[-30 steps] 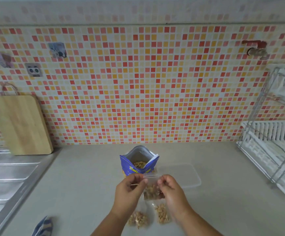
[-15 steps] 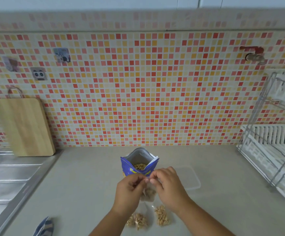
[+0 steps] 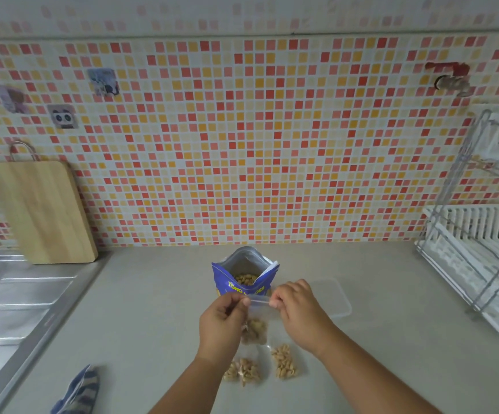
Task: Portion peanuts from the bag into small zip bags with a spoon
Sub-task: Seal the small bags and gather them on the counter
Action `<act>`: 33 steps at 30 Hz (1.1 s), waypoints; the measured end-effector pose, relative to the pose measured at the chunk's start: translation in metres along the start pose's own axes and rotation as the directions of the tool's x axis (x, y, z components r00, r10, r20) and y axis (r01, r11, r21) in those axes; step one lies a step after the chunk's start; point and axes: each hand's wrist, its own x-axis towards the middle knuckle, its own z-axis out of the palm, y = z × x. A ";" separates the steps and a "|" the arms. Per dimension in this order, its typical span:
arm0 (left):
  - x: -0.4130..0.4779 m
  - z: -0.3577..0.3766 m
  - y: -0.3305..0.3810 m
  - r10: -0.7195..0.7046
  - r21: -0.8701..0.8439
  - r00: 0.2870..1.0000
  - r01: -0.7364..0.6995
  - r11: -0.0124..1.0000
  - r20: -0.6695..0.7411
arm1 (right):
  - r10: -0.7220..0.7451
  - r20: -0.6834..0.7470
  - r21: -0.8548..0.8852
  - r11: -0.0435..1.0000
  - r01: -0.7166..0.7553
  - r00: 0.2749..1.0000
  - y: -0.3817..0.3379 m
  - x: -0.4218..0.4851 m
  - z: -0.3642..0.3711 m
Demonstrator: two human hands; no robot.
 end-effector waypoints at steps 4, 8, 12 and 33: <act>0.005 0.003 -0.026 -0.190 0.033 0.981 0.189 0.981 0.031 | 0.294 0.248 0.079 0.943 -0.322 0.923 0.009 -0.005 0.007; 0.009 0.001 -0.058 -0.272 0.202 0.962 0.270 0.941 -0.020 | 0.582 0.348 -0.179 0.811 -0.558 0.735 0.028 -0.029 0.035; 0.011 -0.001 -0.076 -0.265 0.400 0.964 0.258 0.880 -0.038 | 0.718 0.321 -0.269 0.695 -0.667 0.618 0.035 -0.050 0.058; 0.008 0.013 -0.038 -0.073 0.186 0.992 0.053 0.981 0.106 | 0.493 0.082 0.376 0.790 -0.485 0.866 0.005 -0.051 0.032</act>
